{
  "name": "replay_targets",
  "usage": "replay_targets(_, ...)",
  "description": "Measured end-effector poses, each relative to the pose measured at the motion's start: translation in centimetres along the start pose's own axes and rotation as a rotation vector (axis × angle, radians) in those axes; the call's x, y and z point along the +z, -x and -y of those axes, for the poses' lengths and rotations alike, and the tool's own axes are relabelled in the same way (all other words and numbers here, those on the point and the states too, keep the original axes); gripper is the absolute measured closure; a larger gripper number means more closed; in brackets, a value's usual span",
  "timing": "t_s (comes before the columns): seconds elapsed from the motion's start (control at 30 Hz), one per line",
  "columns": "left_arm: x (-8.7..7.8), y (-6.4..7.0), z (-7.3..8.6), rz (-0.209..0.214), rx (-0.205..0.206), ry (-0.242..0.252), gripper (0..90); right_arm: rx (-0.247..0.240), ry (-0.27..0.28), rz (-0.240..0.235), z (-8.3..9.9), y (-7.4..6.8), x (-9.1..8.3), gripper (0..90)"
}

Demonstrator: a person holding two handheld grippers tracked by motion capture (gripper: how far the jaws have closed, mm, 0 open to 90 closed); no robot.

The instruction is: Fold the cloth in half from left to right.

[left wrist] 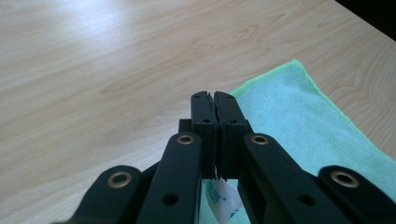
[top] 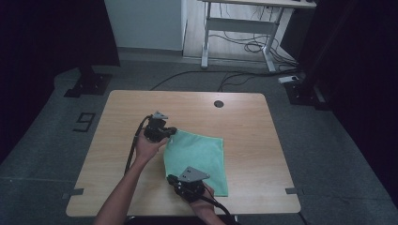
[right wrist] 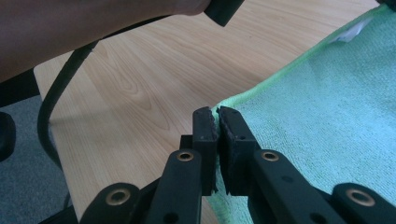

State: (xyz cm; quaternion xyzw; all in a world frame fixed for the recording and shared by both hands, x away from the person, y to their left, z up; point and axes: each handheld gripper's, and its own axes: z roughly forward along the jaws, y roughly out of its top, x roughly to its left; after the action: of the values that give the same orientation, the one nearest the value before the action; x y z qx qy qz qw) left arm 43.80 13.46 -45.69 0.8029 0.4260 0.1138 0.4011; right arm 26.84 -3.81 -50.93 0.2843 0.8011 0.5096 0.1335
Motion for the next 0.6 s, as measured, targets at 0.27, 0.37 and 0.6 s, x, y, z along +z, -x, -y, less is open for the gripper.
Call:
replay_targets(0.27,-0.9,-0.2,-0.5,-0.016,0.005,0.006,88.3,-0.008,0.032,-0.013,-1.4,-0.5,-0.3,84.6)
replay_targets(0.37,-1.4,-0.7,-0.6,-0.025,-0.007,0.010,88.3,-0.023,0.052,-0.020,-2.1,-1.0,-0.4,84.6)
replay_targets(0.6,-1.2,-1.2,0.1,-0.037,-0.019,-0.012,88.3,-0.022,0.030,-0.027,-1.5,-1.2,-0.2,84.7)
